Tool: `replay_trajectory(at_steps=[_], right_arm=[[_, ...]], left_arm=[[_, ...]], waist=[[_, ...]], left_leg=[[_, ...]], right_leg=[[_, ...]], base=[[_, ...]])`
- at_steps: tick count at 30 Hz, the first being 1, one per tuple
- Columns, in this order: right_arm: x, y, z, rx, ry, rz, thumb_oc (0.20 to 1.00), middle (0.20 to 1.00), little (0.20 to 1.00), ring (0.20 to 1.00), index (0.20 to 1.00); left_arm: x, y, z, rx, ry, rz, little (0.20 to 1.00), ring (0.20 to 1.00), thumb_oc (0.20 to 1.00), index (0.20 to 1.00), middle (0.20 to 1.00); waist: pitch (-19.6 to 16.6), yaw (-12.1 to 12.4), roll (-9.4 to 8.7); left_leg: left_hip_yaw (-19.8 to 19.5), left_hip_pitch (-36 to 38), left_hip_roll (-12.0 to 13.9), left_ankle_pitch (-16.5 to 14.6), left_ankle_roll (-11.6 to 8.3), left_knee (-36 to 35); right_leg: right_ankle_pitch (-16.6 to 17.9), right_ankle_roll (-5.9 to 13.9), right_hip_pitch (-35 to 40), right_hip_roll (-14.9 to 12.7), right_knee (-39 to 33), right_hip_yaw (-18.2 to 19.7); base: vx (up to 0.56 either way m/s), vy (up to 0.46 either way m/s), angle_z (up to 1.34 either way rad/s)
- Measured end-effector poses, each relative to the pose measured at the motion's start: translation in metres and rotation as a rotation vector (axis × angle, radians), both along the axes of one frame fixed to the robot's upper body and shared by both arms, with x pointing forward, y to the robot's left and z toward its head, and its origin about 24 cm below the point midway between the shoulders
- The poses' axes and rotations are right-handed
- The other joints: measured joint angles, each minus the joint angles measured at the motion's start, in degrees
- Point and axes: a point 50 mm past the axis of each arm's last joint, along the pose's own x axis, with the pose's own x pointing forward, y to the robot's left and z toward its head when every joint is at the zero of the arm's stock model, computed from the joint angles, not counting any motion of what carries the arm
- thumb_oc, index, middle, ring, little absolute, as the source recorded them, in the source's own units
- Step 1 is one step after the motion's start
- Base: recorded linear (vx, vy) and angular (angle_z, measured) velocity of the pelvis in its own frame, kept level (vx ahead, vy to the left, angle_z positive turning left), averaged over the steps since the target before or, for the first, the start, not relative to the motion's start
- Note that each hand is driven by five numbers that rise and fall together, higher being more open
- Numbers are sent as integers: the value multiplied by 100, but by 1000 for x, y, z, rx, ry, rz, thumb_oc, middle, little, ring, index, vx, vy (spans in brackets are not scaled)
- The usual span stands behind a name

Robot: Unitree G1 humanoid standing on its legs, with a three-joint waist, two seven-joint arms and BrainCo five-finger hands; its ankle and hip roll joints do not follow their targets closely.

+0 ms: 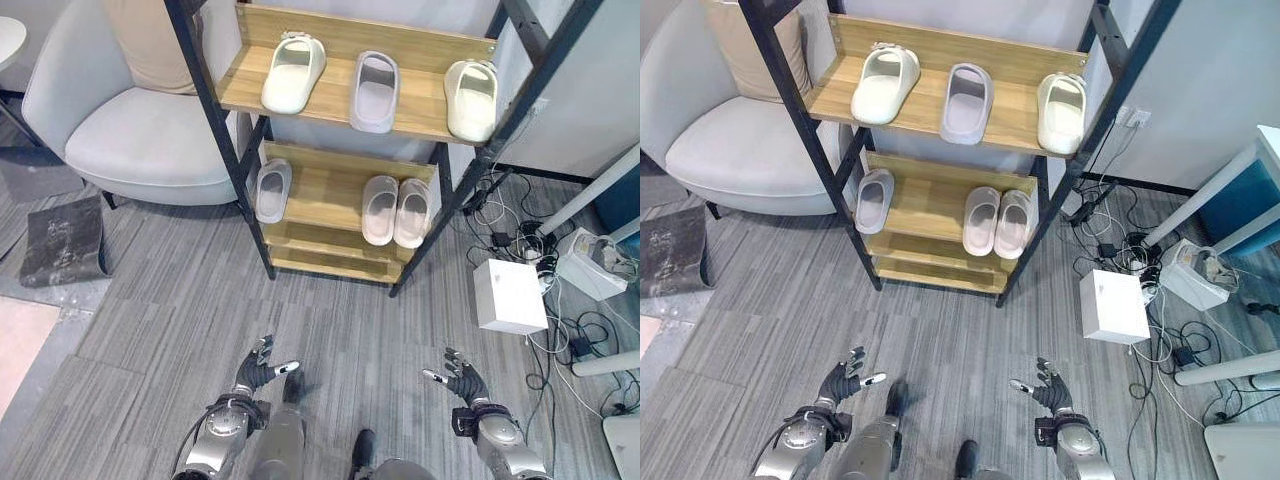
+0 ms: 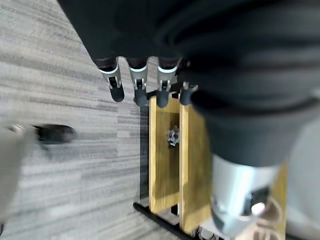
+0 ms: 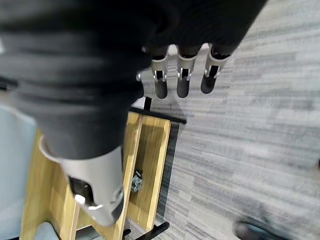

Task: Arrange the slippers neatly on the shoe rack.

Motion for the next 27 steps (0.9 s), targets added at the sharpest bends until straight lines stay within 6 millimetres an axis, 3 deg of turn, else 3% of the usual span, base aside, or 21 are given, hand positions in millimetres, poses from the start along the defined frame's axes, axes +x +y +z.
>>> replay_trajectory(at_steps=[1, 2, 3, 4, 7, 9, 10, 11, 12, 14, 15, 16, 17, 19, 20, 21, 22, 25, 27], right_arm=[[-2, 0, -1, 0, 9, -1, 1000, 1000, 1000, 1000, 1000], [-3, 6, -3, 7, 14, 23, 1000, 1000, 1000, 1000, 1000], [0, 6, -1, 7, 7, 24, 1000, 1000, 1000, 1000, 1000], [4, 9, 0, 12, 0, 24, 1000, 1000, 1000, 1000, 1000], [12, 21, 3, 30, -27, 50, 1000, 1000, 1000, 1000, 1000], [19, 30, 5, 54, -47, 57, 1000, 1000, 1000, 1000, 1000], [18, 30, 5, 52, -43, 59, 1000, 1000, 1000, 1000, 1000], [19, 30, 5, 48, -41, 61, 1000, 1000, 1000, 1000, 1000], [16, 30, 3, 46, -31, 65, 1000, 1000, 1000, 1000, 1000], [13, 29, 1, 39, -20, 64, 1000, 1000, 1000, 1000, 1000], [7, 28, -3, 39, -2, 60, 1000, 1000, 1000, 1000, 1000], [2, 27, -6, 40, 16, 54, 1000, 1000, 1000, 1000, 1000], [4, 27, -4, 41, 8, 57, 1000, 1000, 1000, 1000, 1000], [1, 27, -6, 43, 16, 55, 1000, 1000, 1000, 1000, 1000], [1, 27, -6, 42, 15, 55, 1000, 1000, 1000, 1000, 1000], [1, 27, -6, 42, 15, 55, 1000, 1000, 1000, 1000, 1000], [-1, 27, -7, 42, 20, 54, 1000, 1000, 1000, 1000, 1000], [-11, 26, -12, 43, 50, 45, 1000, 1000, 1000, 1000, 1000], [-19, 24, -16, 42, 77, 35, 1000, 1000, 1000, 1000, 1000]], left_arm=[[0, 0, 0, 1, 3, 1, 1000, 1000, 1000, 1000, 1000], [5, 11, 5, 32, -18, 7, 1000, 1000, 1000, 1000, 1000], [7, 14, 7, 39, -24, 8, 1000, 1000, 1000, 1000, 1000], [6, 19, 7, 44, -24, 26, 1000, 1000, 1000, 1000, 1000], [2, 29, 7, 63, -18, 51, 1000, 1000, 1000, 1000, 1000], [-2, 33, 6, 77, -5, 50, 1000, 1000, 1000, 1000, 1000], [2, 32, 8, 76, -17, 47, 1000, 1000, 1000, 1000, 1000], [1, 29, 7, 70, -12, 45, 1000, 1000, 1000, 1000, 1000], [-1, 28, 6, 66, -6, 39, 1000, 1000, 1000, 1000, 1000], [-8, 26, 1, 59, 14, 39, 1000, 1000, 1000, 1000, 1000], [-9, 26, 1, 60, 16, 38, 1000, 1000, 1000, 1000, 1000], [-5, 23, 2, 59, 5, 29, 1000, 1000, 1000, 1000, 1000], [-6, 23, 2, 62, 11, 25, 1000, 1000, 1000, 1000, 1000], [-6, 21, 1, 59, 15, 15, 1000, 1000, 1000, 1000, 1000], [-5, 21, 2, 58, 10, 16, 1000, 1000, 1000, 1000, 1000], [-5, 21, 2, 58, 10, 16, 1000, 1000, 1000, 1000, 1000], [-2, 20, 3, 57, 4, 15, 1000, 1000, 1000, 1000, 1000], [-6, 18, 0, 50, 17, 18, 1000, 1000, 1000, 1000, 1000], [-13, 17, -4, 45, 39, 21, 1000, 1000, 1000, 1000, 1000]], waist=[[-13, 2, 8], [-41, 92, -212], [-39, 93, -236], [-24, 105, -329], [-66, 348, -476], [-133, 355, -565], [-131, 349, -568], [-113, 345, -514], [-154, 279, -468], [-154, 208, -419], [-191, 197, -449], [-183, 183, -424], [-176, 187, -338], [-157, 55, -253], [-173, 14, -247], [-173, 14, -247], [-158, -90, -219], [-171, -109, -294], [-289, -96, -356]], left_leg=[[27, 14, -20, 178, -18, 28], [196, 57, -368, 244, -13, 6], [236, 92, -445, 292, 55, 3], [407, 246, -583, 304, 75, 37], [690, 503, -649, 284, 133, 70], [751, 599, -688, 348, 587, 75], [772, 632, -683, 326, 679, 60], [780, 723, -597, 328, 722, -1], [788, 936, -550, 365, 929, -145], [763, 1194, -544, 355, 948, -259], [754, 1249, -586, 329, 961, -264], [667, 1406, -598, 253, 1084, -330], [610, 1472, -580, 309, 1135, -389], [577, 1562, -597, 265, 1106, -457], [526, 1566, -601, 268, 1120, -457], [526, 1566, -601, 268, 1120, -457], [464, 1545, -610, 225, 1056, -457], [391, 1704, -700, 127, 962, -459], [298, 1777, -700, 20, 843, -496]], right_leg=[[-71, 132, 42, -13, 2, 54], [-273, 399, -45, -211, 5, 419], [-247, 362, -17, -217, 10, 424], [-230, 349, 56, -397, 121, 530], [-304, 436, 32, -584, 360, 545], [-369, 558, -6, -657, 616, 519], [-365, 592, -75, -666, 805, 519], [-448, 688, -295, -669, 1325, 506], [-488, 842, -574, -697, 2131, 387], [-514, 1011, -994, -866, 3342, 396], [-588, 1065, -1049, -901, 3509, 413], [-442, 995, -1380, -1011, 4050, 375], [-661, 953, -1486, -1050, 4189, 304], [-782, 933, -1710, -1047, 3514, 200], [-710, 856, -1742, -998, 2821, 174], [-710, 856, -1742, -998, 2821, 174], [-214, 808, -1756, -843, 1241, 147], [447, 740, -1767, -868, 722, 104], [917, 562, -1512, -810, 366, 68]], base=[[395, 157, -23], [368, 163, -15], [449, 212, -18], [325, 186, -42], [212, 141, -67], [223, 214, -37], [181, 202, -12], [112, 136, -14], [112, 133, -14], [179, 157, 8], [253, 161, 8], [195, 56, 5], [204, -5, 4], [250, -87, 15], [223, -100, 9], [209, -91, 25], [122, -47, 25], [228, -97, 30], [159, -78, 16]])
